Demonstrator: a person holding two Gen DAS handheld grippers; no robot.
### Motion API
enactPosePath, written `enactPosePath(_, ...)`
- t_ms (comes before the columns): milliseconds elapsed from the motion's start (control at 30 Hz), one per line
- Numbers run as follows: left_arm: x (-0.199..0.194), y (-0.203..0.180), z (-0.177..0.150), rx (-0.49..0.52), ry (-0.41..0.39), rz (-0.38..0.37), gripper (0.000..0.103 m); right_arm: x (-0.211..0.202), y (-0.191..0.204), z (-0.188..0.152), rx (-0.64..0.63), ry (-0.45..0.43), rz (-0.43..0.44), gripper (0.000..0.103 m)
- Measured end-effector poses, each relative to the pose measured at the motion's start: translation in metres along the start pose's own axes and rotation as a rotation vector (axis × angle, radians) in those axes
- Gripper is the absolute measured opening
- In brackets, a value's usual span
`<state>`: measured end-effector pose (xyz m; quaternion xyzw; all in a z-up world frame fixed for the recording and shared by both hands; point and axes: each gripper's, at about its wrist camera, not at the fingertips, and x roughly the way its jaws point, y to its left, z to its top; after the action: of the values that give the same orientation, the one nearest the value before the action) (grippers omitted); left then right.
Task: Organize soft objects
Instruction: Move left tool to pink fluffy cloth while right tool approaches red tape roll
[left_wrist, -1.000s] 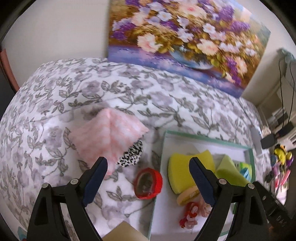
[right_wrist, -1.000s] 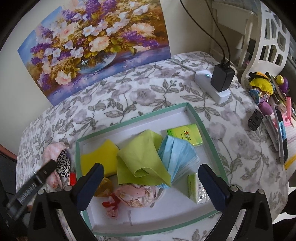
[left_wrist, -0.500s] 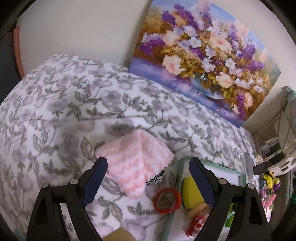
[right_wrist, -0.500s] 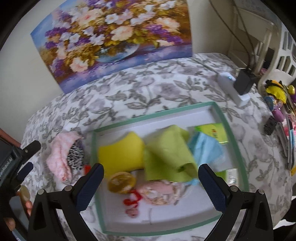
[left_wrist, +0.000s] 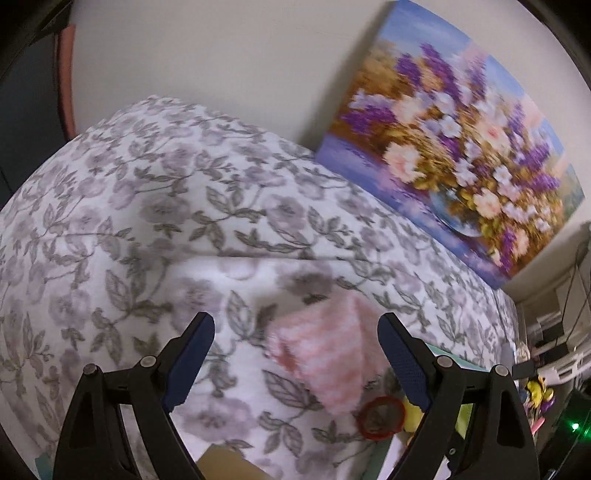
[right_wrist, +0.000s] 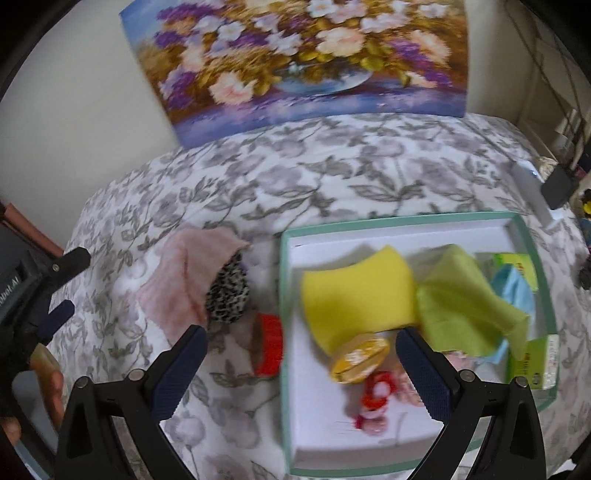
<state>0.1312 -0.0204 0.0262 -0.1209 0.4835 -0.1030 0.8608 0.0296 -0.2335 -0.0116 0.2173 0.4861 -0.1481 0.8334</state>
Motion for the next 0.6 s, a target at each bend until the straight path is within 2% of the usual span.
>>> enactPosePath(133,0.003,0.020,0.006,-0.043,0.016,0.005,0.090,0.010,0.012,-0.001,-0.020,0.021,0.004,0.103)
enactPosePath(367,0.006,0.036,0.009,-0.068,-0.008,-0.005,0.090,0.022,0.025,-0.003,-0.041,0.040,0.023,0.102)
enactPosePath(500,0.016,0.030,0.005,-0.030,0.005,0.002,0.090,0.029,0.029,-0.006,-0.063,0.054,0.012,0.089)
enactPosePath(600,0.027,0.022,0.000,-0.002,0.039,-0.023,0.090,0.035,0.030,-0.008,-0.073,0.070,0.009,0.082)
